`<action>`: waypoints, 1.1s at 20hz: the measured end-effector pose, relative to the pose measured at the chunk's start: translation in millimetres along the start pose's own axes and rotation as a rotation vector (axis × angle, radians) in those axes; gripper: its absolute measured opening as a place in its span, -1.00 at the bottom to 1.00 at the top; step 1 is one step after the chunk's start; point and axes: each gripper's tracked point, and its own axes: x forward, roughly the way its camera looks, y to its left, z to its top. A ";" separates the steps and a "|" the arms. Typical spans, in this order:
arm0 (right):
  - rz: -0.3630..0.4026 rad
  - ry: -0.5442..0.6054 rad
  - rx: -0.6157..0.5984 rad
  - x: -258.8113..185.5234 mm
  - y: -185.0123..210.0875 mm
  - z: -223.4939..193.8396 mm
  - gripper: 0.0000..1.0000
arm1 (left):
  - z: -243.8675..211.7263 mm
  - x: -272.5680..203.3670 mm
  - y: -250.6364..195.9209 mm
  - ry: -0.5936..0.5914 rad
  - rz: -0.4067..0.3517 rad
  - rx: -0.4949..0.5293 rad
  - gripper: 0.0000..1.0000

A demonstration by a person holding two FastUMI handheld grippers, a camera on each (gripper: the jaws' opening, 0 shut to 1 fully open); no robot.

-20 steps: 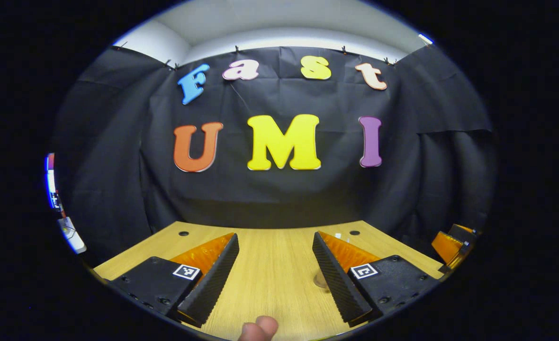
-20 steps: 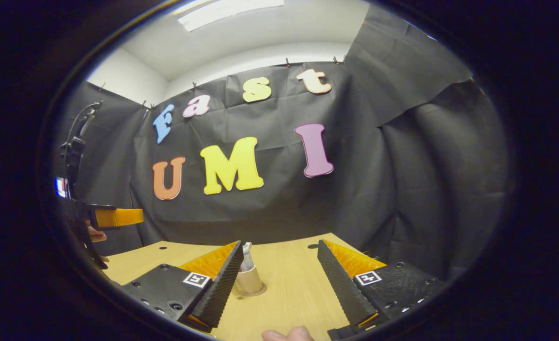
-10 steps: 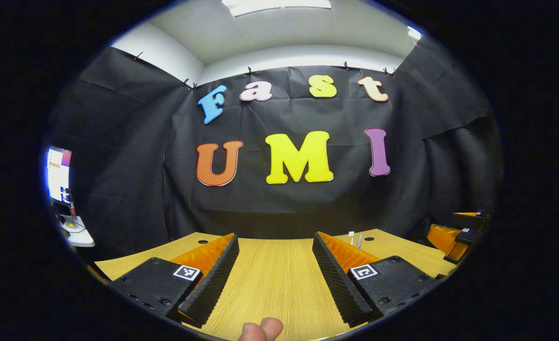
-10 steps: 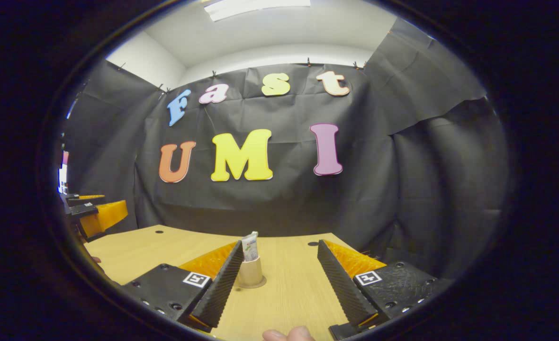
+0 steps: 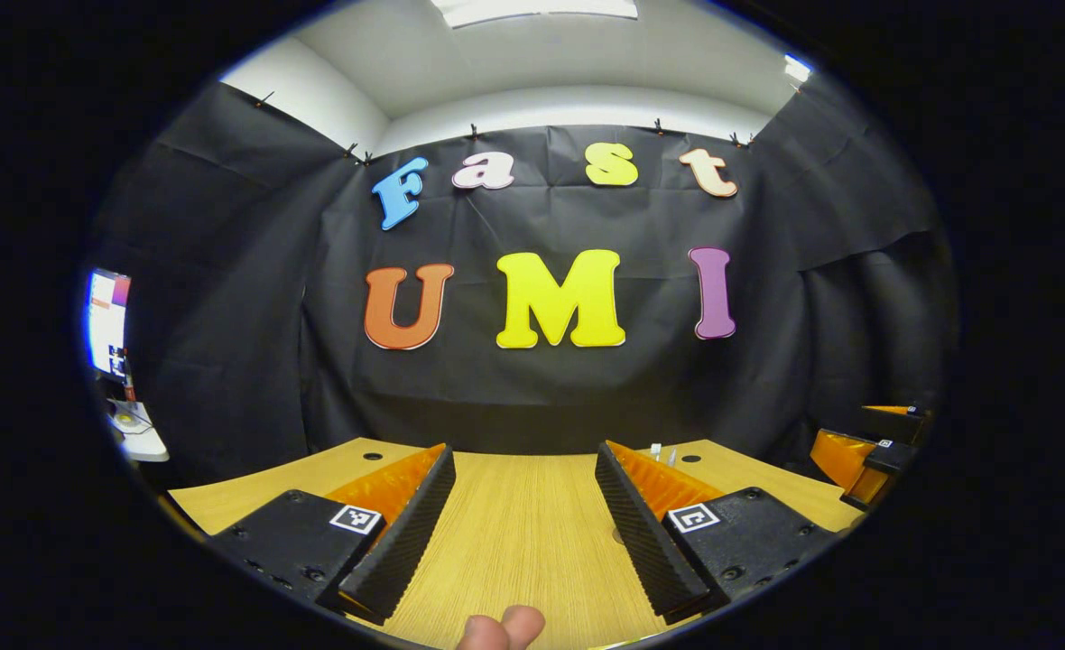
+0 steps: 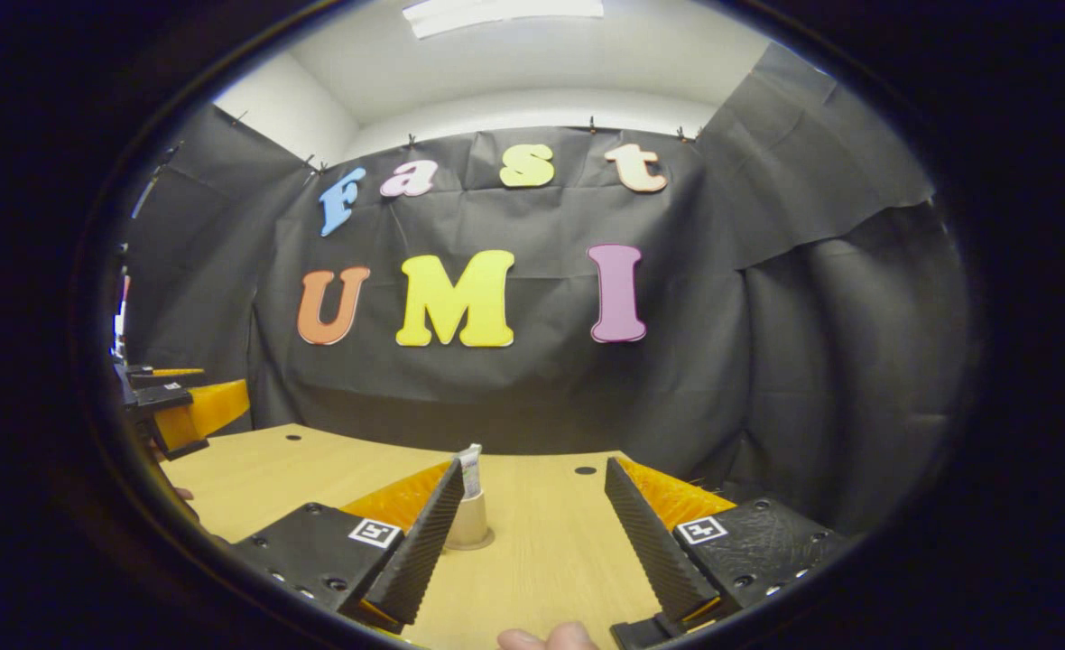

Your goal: Put the toothbrush and toothpaste on the desktop into the cup, then pick up the cup and place it on the coaster on the desktop.

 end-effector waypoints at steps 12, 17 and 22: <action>0.013 0.000 -0.014 0.5 11.4 1.9 0.89 | -6.4 2.0 5.9 0.004 -0.027 0.004 0.97; 0.029 0.027 0.010 0.7 23.1 -8.3 0.89 | -2.0 -2.4 18.2 -0.026 -0.023 0.024 0.98; 0.038 0.018 -0.013 -2.4 35.0 -5.0 0.89 | 2.6 -7.5 17.4 -0.047 -0.044 0.026 0.97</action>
